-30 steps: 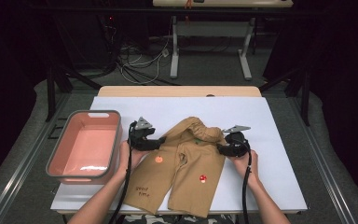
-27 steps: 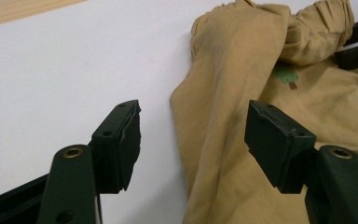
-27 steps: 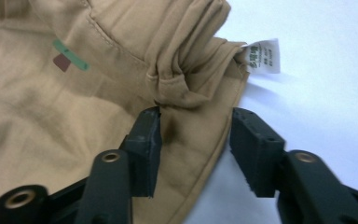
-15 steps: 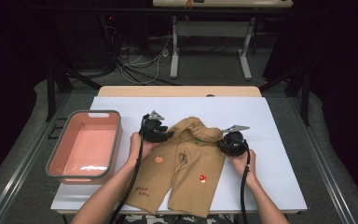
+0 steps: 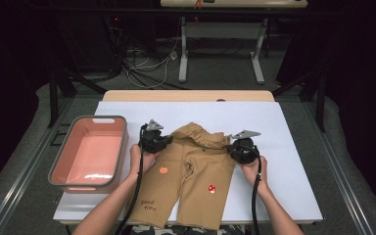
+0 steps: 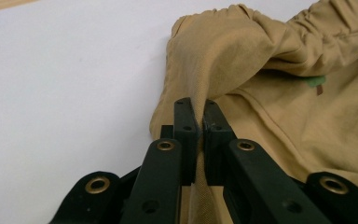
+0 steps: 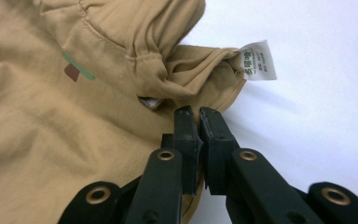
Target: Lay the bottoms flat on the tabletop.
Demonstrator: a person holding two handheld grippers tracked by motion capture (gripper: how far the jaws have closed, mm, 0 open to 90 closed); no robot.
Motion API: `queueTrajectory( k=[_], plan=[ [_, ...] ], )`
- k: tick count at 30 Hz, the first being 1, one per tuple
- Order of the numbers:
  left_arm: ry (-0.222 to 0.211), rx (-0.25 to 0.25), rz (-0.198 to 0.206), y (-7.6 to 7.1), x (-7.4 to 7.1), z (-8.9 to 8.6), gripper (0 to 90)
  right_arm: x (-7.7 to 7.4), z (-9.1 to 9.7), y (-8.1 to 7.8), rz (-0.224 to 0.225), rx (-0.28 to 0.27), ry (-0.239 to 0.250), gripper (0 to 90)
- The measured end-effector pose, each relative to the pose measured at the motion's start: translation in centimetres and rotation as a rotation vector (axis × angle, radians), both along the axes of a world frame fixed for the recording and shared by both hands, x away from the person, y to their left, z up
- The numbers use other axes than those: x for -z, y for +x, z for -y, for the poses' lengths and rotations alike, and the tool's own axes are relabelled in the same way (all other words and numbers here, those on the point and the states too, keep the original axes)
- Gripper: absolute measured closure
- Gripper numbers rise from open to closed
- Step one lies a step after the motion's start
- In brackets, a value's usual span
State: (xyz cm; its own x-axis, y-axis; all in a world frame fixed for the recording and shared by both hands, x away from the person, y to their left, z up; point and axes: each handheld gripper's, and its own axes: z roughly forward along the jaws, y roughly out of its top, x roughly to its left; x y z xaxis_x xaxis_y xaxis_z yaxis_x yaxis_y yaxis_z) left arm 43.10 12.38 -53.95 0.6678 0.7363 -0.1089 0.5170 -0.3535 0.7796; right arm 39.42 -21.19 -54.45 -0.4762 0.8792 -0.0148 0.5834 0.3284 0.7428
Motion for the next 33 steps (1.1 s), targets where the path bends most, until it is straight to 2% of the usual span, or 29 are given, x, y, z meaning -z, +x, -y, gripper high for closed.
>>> queueTrajectory(
  k=[2, 4, 7, 8, 9, 11, 13, 15, 18, 21, 22, 26, 28, 29, 30, 32, 33],
  plan=[
    [0.005, 0.003, -0.015, -0.5, 0.2, -0.4, 86.2, -0.5, -0.2, -0.3, -0.011, -0.015, 0.002, 86.2],
    [0.019, 0.019, -0.034, -0.8, 0.4, -0.6, 83.4, -0.4, -0.5, -0.5, -0.029, -0.033, -0.039, 85.9],
    [0.033, 0.023, -0.048, -0.7, 0.4, -0.8, 72.4, 0.4, -0.9, -0.4, -0.048, -0.032, -0.084, 83.2],
    [0.031, 0.013, -0.042, -0.6, 0.2, -0.9, 66.0, 0.6, -0.9, -0.3, -0.046, -0.033, -0.096, 80.1],
    [0.022, 0.011, -0.048, -0.5, 0.0, -1.0, 60.4, 0.6, -0.9, -0.2, -0.035, -0.027, -0.097, 77.5],
    [0.006, -0.001, -0.031, -0.3, -0.7, -1.2, 51.6, 0.3, -0.9, -0.2, -0.011, -0.028, -0.088, 72.2],
    [-0.007, -0.022, -0.014, -0.1, -1.3, -1.1, 46.5, 0.0, -1.1, -0.4, 0.013, -0.036, -0.082, 67.7],
    [-0.014, -0.04, -0.002, 0.3, -2.0, -1.1, 42.8, -0.2, -1.3, -0.5, 0.015, -0.038, -0.096, 62.4],
    [0.003, -0.056, 0.005, 1.1, -2.4, -0.9, 42.6, -0.1, -1.7, -0.4, 0.025, -0.042, -0.114, 58.3],
    [0.019, -0.06, -0.029, 2.0, -2.0, -0.4, 42.8, 0.1, -1.8, 0.3, 0.019, -0.036, -0.11, 58.6],
    [0.037, -0.054, -0.043, 2.4, -1.7, -0.1, 42.9, 0.1, -1.8, 0.5, 0.028, -0.036, -0.1, 58.6],
    [0.071, -0.026, -0.117, 3.0, -0.6, 0.8, 45.7, 0.3, -1.8, 1.5, 0.044, 0.006, -0.081, 58.9],
    [0.101, -0.006, -0.127, 3.1, -0.1, 1.3, 47.7, 0.4, -1.9, 2.1, 0.04, 0.018, -0.07, 58.0],
    [0.1, -0.004, -0.139, 3.2, 0.0, 1.5, 49.4, 0.6, -1.9, 2.5, 0.044, 0.027, -0.07, 57.8],
    [0.116, 0.006, -0.134, 3.3, 0.3, 1.7, 50.2, 0.6, -1.9, 2.7, 0.042, 0.037, -0.065, 57.3],
    [0.109, -0.001, -0.14, 3.3, 0.7, 2.0, 54.3, 0.8, -1.8, 3.2, 0.033, 0.054, -0.05, 56.3],
    [0.11, 0.002, -0.128, 3.4, 0.8, 2.0, 57.3, 1.0, -1.7, 3.4, 0.029, 0.054, -0.043, 56.2]
  ],
)
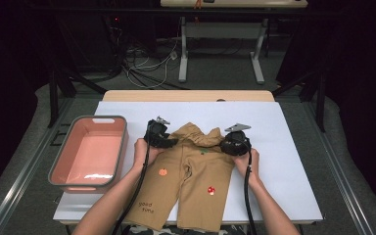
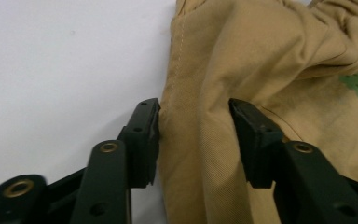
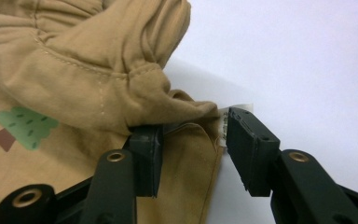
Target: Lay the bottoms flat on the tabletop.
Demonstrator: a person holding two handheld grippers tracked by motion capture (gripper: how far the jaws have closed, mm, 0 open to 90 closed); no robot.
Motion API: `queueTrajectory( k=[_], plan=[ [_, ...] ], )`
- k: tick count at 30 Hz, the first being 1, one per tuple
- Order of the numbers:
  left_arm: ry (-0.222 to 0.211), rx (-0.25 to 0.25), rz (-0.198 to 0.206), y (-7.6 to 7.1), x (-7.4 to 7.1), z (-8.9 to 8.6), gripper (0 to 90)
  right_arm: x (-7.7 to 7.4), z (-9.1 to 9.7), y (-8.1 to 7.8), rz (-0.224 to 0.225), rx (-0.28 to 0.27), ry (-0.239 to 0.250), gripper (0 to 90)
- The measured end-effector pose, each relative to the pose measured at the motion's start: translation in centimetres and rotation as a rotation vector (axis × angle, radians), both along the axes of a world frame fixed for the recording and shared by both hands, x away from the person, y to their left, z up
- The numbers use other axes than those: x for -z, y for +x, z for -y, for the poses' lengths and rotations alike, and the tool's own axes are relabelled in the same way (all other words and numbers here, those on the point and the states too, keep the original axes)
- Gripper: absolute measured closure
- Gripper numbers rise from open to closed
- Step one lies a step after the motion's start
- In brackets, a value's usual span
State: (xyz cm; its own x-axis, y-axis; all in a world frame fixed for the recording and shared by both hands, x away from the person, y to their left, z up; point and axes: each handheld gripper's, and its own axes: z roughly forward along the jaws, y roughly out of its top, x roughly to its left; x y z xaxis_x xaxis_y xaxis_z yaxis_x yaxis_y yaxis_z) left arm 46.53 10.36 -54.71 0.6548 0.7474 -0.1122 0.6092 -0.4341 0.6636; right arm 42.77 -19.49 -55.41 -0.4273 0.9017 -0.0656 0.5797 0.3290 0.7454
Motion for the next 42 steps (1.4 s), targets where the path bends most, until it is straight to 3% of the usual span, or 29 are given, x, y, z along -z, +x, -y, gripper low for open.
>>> queueTrajectory(
  k=[4, 7, 9, 11, 13, 15, 18, 20, 22, 24, 27, 29, 31, 34, 39, 42],
  plan=[
    [-0.022, 0.01, 0.014, 0.0, 0.2, 0.1, 73.4, 0.6, 0.1, 0.4, -0.03, 0.001, 0.019, 56.5],
    [-0.045, 0.005, 0.023, -0.3, 0.0, 0.1, 81.0, 0.6, 0.2, 0.4, -0.036, -0.009, 0.045, 66.5],
    [-0.062, 0.002, 0.031, -0.7, -0.3, -0.1, 83.1, 0.6, 0.4, 0.4, -0.034, -0.009, 0.054, 79.2],
    [-0.06, 0.009, 0.039, -0.9, -0.5, -0.4, 83.2, 0.6, 0.6, 0.4, -0.033, -0.009, 0.065, 83.0],
    [-0.065, 0.012, 0.036, -1.2, -0.8, -0.8, 79.2, 0.3, 0.5, 0.2, -0.039, -0.009, 0.058, 84.0],
    [-0.086, -0.006, 0.03, -1.3, -1.1, -1.2, 64.2, 0.0, 0.4, 0.0, -0.031, -0.012, 0.045, 80.9],
    [-0.111, -0.035, 0.068, -1.4, -2.1, -2.0, 48.1, -0.5, 0.4, -0.3, -0.01, -0.019, 0.046, 72.9],
    [-0.133, -0.063, 0.118, -1.5, -3.0, -2.6, 44.9, -0.8, 0.4, -0.4, 0.015, -0.03, 0.039, 67.9],
    [-0.151, -0.084, 0.138, -1.5, -3.6, -3.0, 44.3, -1.2, 0.3, -0.6, 0.035, -0.031, 0.042, 65.4],
    [-0.139, -0.111, 0.159, -1.3, -4.0, -3.3, 44.6, -1.4, 0.3, -0.8, 0.042, -0.031, 0.049, 63.1],
    [-0.104, -0.117, 0.135, -0.6, -3.7, -3.1, 45.7, -1.5, 0.3, -0.9, 0.048, -0.041, 0.044, 59.6],
    [-0.068, -0.088, 0.094, 0.0, -2.9, -2.5, 47.2, -1.5, 0.2, -0.8, 0.047, -0.042, 0.051, 58.1],
    [-0.058, -0.054, 0.043, 0.3, -2.1, -1.8, 48.4, -1.5, 0.2, -0.8, 0.042, -0.048, 0.057, 57.5],
    [-0.047, -0.022, -0.001, 0.5, -1.3, -0.8, 48.5, -1.3, -0.1, -0.7, 0.034, -0.06, 0.054, 56.4],
    [0.004, 0.023, -0.019, 0.4, -0.4, 0.6, 50.6, -1.0, -0.7, -0.5, 0.012, -0.08, 0.05, 54.1],
    [0.009, 0.033, -0.028, 0.3, 0.0, 1.1, 56.6, -0.7, -0.9, -0.3, 0.003, -0.096, 0.042, 56.1]
  ],
)
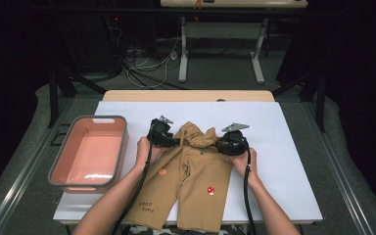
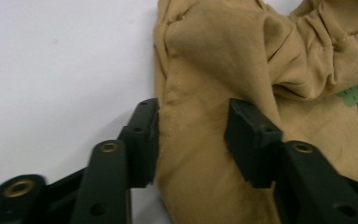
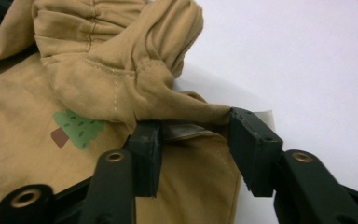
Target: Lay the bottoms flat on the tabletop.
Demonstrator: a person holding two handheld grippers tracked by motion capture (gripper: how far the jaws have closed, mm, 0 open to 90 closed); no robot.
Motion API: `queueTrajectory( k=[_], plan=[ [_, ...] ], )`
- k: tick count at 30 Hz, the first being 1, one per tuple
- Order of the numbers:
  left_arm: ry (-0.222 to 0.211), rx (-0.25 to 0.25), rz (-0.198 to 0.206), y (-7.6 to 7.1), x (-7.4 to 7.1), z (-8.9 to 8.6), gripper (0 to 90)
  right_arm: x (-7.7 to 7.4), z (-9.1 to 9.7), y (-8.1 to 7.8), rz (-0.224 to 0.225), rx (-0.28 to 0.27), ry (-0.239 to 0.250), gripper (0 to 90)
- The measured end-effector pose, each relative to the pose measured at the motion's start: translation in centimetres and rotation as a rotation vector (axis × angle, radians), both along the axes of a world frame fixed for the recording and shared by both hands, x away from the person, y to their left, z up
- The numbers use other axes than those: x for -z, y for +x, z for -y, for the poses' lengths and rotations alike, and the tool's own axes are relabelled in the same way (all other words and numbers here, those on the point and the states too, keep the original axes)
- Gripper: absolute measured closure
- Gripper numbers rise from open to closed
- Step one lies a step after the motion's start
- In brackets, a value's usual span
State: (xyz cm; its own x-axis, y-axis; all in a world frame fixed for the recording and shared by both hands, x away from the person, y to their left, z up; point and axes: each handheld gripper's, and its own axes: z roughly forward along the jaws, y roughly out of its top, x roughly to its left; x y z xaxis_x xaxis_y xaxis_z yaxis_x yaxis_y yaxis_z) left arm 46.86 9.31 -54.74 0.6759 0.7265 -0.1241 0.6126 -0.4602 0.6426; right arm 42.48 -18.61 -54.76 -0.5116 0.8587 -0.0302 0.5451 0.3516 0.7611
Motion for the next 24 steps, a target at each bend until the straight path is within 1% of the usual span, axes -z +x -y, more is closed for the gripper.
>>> queueTrajectory(
  k=[1, 2, 3, 4, 5, 6, 7, 9, 10, 11, 12, 13, 14, 15, 17, 18, 19, 20, 22, 23, 24],
  plan=[
    [0.004, 0.005, 0.007, 0.0, 0.1, 0.0, 59.4, 0.2, 0.0, 0.1, -0.006, -0.014, -0.001, 59.2],
    [-0.008, 0.004, 0.009, -0.1, 0.4, 0.1, 63.0, 0.2, -0.1, 0.1, -0.014, -0.008, 0.004, 61.5],
    [0.001, 0.008, 0.017, -0.1, 0.4, 0.1, 69.6, 0.4, -0.1, 0.1, -0.015, -0.015, 0.006, 66.1],
    [-0.014, 0.005, 0.024, -0.2, 0.5, 0.0, 74.2, 0.5, -0.1, 0.1, -0.016, -0.03, -0.001, 70.2],
    [-0.017, 0.004, 0.028, -0.2, 0.6, 0.0, 81.4, 0.6, -0.2, 0.1, -0.019, -0.028, 0.003, 74.3],
    [-0.027, 0.003, 0.03, -0.3, 0.7, 0.0, 85.5, 0.6, -0.2, 0.1, -0.02, -0.037, -0.002, 77.6],
    [-0.015, 0.005, 0.039, -0.4, 0.7, -0.1, 89.6, 0.7, -0.3, 0.1, -0.023, -0.031, 0.006, 80.9],
    [-0.019, -0.001, 0.049, -0.5, 0.7, -0.1, 90.0, 0.7, -0.3, 0.1, -0.017, -0.024, 0.002, 85.8],
    [-0.011, 0.0, 0.063, -0.6, 0.6, -0.2, 90.0, 0.6, -0.2, 0.1, -0.015, -0.029, -0.004, 86.8],
    [-0.013, -0.005, 0.065, -0.6, 0.6, -0.2, 90.0, 0.6, -0.3, 0.0, -0.016, -0.021, 0.007, 86.9],
    [-0.001, -0.01, 0.087, -0.7, 0.6, -0.3, 90.0, 0.5, -0.3, 0.0, -0.013, -0.021, 0.006, 86.8],
    [-0.002, -0.011, 0.092, -0.8, 0.5, -0.4, 90.0, 0.4, -0.2, 0.0, -0.005, -0.029, -0.002, 86.4],
    [0.0, -0.017, 0.099, -0.8, 0.5, -0.5, 90.0, 0.4, -0.1, -0.1, -0.003, -0.026, -0.002, 84.1],
    [0.002, -0.021, 0.102, -0.8, 0.4, -0.7, 90.0, 0.4, -0.1, -0.1, 0.002, -0.027, -0.005, 79.8],
    [0.0, -0.022, 0.095, -0.7, 0.3, -1.1, 90.0, 0.3, 0.0, 0.0, 0.01, -0.017, -0.022, 66.6],
    [-0.004, -0.025, 0.086, -0.6, 0.4, -1.1, 90.0, 0.3, 0.0, -0.1, 0.008, -0.011, -0.031, 60.7],
    [0.0, -0.028, 0.077, -0.6, 0.5, -1.1, 87.8, 0.2, 0.0, -0.1, 0.007, -0.005, -0.042, 53.9],
    [0.002, -0.033, 0.077, -0.6, 0.5, -1.0, 77.7, 0.2, 0.0, 0.0, 0.012, 0.005, -0.043, 49.9],
    [0.032, -0.051, 0.072, -0.5, 0.6, -0.9, 59.9, 0.2, 0.0, -0.1, 0.02, 0.01, -0.048, 44.0],
    [0.035, -0.058, 0.077, -0.5, 0.7, -0.8, 54.5, 0.1, 0.1, -0.1, 0.025, 0.018, -0.054, 41.4],
    [0.032, -0.061, 0.064, -0.4, 0.8, -0.8, 51.3, 0.1, 0.1, -0.1, 0.024, 0.022, -0.046, 40.8]
  ],
)
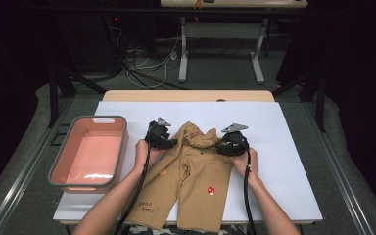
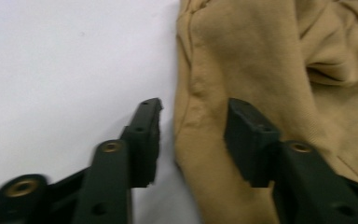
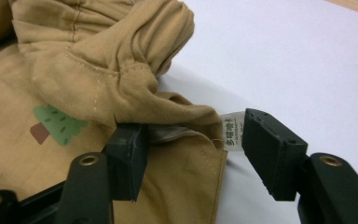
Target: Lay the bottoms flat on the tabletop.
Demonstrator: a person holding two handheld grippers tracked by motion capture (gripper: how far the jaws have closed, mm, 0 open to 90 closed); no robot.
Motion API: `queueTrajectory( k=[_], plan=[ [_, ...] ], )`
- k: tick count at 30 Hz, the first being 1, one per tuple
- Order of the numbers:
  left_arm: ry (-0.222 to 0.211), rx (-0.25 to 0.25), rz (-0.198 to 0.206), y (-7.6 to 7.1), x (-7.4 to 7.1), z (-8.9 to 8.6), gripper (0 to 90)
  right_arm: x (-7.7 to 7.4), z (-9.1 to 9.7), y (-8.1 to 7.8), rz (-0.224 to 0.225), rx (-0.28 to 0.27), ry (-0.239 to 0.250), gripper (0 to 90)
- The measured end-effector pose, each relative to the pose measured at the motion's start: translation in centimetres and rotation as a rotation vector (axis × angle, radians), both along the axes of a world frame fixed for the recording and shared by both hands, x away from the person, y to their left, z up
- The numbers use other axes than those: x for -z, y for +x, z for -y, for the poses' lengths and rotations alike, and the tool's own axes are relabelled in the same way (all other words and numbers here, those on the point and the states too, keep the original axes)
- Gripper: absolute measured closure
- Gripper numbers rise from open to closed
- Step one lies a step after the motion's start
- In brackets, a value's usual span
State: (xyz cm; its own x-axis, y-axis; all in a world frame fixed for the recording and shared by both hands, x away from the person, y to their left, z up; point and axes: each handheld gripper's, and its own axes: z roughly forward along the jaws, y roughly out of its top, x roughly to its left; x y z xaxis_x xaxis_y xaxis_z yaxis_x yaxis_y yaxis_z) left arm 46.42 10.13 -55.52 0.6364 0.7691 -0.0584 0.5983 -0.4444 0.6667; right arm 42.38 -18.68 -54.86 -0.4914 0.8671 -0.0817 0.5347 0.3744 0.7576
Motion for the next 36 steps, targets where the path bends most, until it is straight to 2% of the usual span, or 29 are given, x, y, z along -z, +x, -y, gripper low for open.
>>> queueTrajectory(
  k=[2, 5, 10, 12, 13, 14, 15, 17, 19, 20, 22, 25, 28, 31, 34, 36],
  plan=[
    [-0.012, -0.009, -0.01, 0.1, 0.2, 0.0, 47.0, 0.0, 0.0, 0.0, 0.003, -0.004, 0.005, 39.6],
    [-0.031, -0.001, -0.013, 0.0, 0.2, 0.0, 49.9, 0.0, -0.1, 0.0, 0.005, -0.024, 0.001, 43.1],
    [-0.076, 0.054, -0.037, -0.1, 0.3, 0.1, 80.6, 0.0, -0.3, -0.1, -0.005, -0.054, 0.011, 61.1],
    [-0.076, 0.057, -0.035, -0.2, 0.3, 0.1, 84.7, 0.1, -0.5, -0.1, -0.004, -0.062, 0.019, 67.9],
    [-0.082, 0.054, -0.029, -0.2, 0.3, 0.1, 85.6, 0.2, -0.5, 0.0, -0.006, -0.063, 0.019, 71.1],
    [-0.073, 0.055, -0.019, -0.4, 0.3, 0.2, 86.4, 0.2, -0.6, -0.1, -0.013, -0.056, 0.03, 74.7],
    [-0.055, 0.057, -0.007, -0.5, 0.2, 0.2, 86.7, 0.2, -0.6, 0.0, -0.012, -0.064, 0.021, 78.6],
    [-0.052, 0.045, 0.017, -0.6, 0.1, 0.3, 86.9, 0.3, -0.6, -0.1, -0.013, -0.054, 0.025, 85.5],
    [-0.054, 0.035, 0.041, -0.8, -0.2, -0.1, 87.0, 0.1, -0.7, -0.1, -0.016, -0.048, 0.028, 88.3],
    [-0.051, 0.031, 0.054, -0.8, -0.3, -0.3, 87.0, 0.1, -0.6, -0.1, -0.002, -0.053, 0.023, 88.6],
    [-0.058, 0.014, 0.072, -0.8, -0.6, -0.7, 87.1, 0.0, -0.5, 0.0, -0.002, -0.058, 0.009, 88.7],
    [-0.075, -0.028, 0.125, -1.0, -1.1, -1.5, 87.0, -0.1, -0.7, 0.2, 0.004, -0.034, 0.012, 88.2],
    [-0.059, -0.092, 0.164, -1.1, -1.5, -2.2, 87.0, -0.2, -0.6, 0.8, -0.001, 0.004, 0.022, 85.3],
    [-0.039, -0.14, 0.169, -1.2, -1.5, -2.7, 86.8, -0.2, -0.3, 1.7, -0.025, 0.064, 0.028, 80.3],
    [-0.021, -0.164, 0.157, -1.3, -1.1, -3.1, 86.4, 0.0, -0.1, 2.1, -0.051, 0.087, 0.018, 76.4],
    [-0.014, -0.169, 0.147, -1.3, -0.8, -3.3, 85.9, 0.2, 0.1, 2.1, -0.072, 0.092, 0.004, 70.4]
  ],
)
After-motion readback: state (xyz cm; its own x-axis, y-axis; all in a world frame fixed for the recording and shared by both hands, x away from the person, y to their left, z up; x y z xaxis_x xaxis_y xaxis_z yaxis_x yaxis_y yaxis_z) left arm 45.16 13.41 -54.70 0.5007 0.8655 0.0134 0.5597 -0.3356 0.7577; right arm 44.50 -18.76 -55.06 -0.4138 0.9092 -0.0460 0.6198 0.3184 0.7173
